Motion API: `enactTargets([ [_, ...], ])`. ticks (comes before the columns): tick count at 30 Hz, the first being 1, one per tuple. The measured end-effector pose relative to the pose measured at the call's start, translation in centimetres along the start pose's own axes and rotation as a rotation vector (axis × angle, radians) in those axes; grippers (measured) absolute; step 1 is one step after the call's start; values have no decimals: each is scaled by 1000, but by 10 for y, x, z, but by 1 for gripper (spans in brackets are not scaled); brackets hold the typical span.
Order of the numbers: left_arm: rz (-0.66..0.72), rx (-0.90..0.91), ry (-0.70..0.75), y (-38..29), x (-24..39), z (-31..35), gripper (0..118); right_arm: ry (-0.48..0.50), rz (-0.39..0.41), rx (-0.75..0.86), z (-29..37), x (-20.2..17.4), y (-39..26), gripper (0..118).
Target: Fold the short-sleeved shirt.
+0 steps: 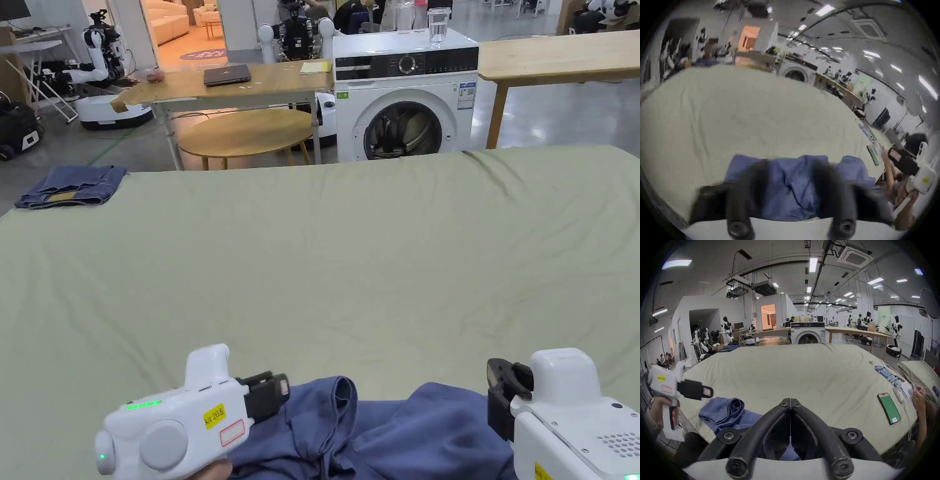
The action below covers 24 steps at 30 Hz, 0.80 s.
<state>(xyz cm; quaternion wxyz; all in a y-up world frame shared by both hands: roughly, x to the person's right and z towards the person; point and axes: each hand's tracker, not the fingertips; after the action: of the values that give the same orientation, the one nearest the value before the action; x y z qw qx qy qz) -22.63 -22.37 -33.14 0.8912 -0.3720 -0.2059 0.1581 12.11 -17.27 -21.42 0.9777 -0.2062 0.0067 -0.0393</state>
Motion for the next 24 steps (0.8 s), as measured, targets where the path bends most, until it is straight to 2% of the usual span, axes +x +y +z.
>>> enactTargets([
  [3,69,-68,-25,-25,3,-26,6,1,-5,-4,1,2,-1,0],
  [5,86,-76,-125,-37,10,-36,6,-4,-6,-6,2,4,-2,0],
  [6,66,-78,-170,-44,20,-40,6,-7,-6,-9,1,6,-3,0],
  [9,-7,-137,-163,-57,46,-58,6,-18,-8,-16,0,10,-3,0],
  [12,-15,-117,-169,-61,63,-60,6,-24,-9,-18,0,13,-4,0],
  [14,-24,-57,-112,-56,62,-50,6,-30,-2,-21,0,13,-4,0],
  [18,-51,8,-101,-33,52,-5,6,-29,3,-23,-4,9,-4,0],
  [19,-56,10,-84,-30,32,-2,6,-25,3,-25,-6,7,-4,0],
  [22,20,60,-65,-20,-4,22,6,-2,11,-32,-10,-4,-3,0],
  [23,65,80,-66,-18,-10,34,20,4,17,-31,-11,-7,-3,0],
  [24,116,91,-96,-14,-23,40,53,10,25,-31,-11,-10,-3,0],
])
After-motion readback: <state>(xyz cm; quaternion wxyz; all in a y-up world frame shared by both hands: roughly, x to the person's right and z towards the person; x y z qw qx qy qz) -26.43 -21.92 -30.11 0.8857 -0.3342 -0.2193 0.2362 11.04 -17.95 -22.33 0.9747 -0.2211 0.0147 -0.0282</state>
